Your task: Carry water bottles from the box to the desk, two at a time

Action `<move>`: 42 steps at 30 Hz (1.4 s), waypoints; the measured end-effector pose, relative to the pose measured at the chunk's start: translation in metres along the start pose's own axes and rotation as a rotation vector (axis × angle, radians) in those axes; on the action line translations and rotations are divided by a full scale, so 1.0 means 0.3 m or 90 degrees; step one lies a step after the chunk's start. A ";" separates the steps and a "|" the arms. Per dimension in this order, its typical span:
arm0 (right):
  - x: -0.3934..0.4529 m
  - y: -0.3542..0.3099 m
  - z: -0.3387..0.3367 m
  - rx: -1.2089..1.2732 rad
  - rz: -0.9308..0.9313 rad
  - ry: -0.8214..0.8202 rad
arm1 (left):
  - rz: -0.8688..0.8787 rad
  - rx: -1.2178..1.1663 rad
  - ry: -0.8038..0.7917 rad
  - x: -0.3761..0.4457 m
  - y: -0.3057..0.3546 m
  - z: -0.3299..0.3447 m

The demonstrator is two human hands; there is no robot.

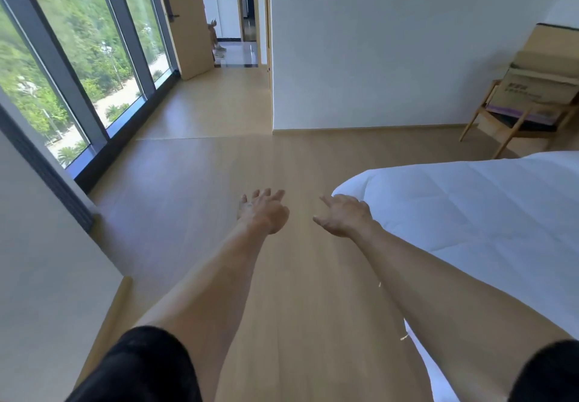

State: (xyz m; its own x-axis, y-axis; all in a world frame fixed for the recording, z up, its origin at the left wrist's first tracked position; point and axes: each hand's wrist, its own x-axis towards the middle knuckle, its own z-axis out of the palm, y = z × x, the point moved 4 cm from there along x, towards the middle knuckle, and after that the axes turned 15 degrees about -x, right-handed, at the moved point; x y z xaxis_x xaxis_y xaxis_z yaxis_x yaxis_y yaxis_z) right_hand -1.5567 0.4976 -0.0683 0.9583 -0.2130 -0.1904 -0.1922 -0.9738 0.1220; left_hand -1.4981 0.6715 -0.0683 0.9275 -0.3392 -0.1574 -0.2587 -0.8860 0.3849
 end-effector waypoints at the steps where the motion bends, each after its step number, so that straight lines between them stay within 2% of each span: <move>1: 0.050 0.006 -0.007 0.002 0.001 -0.007 | -0.004 -0.001 -0.003 0.052 0.000 -0.005; 12: 0.640 0.058 -0.082 -0.001 0.042 -0.024 | 0.027 -0.011 -0.027 0.716 -0.036 -0.049; 19: 1.106 0.073 -0.196 -0.002 0.117 -0.056 | 0.084 -0.019 -0.042 1.238 -0.083 -0.197; 24: 1.364 0.054 -0.283 0.007 0.138 -0.031 | 0.110 -0.017 -0.044 1.552 -0.099 -0.300; 35: 1.890 0.158 -0.280 0.034 0.193 -0.058 | 0.184 0.014 -0.085 2.103 -0.031 -0.300; 42: 2.405 0.269 -0.314 0.071 0.178 -0.049 | 0.182 0.049 -0.074 2.562 0.052 -0.350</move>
State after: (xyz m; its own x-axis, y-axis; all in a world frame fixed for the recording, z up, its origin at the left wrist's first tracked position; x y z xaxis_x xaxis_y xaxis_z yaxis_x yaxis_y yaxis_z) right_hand -0.8608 0.2730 -0.1041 0.8470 -0.4748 -0.2390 -0.4719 -0.8786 0.0730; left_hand -0.7609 0.4301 -0.0877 0.7780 -0.6081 -0.1577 -0.5283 -0.7691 0.3596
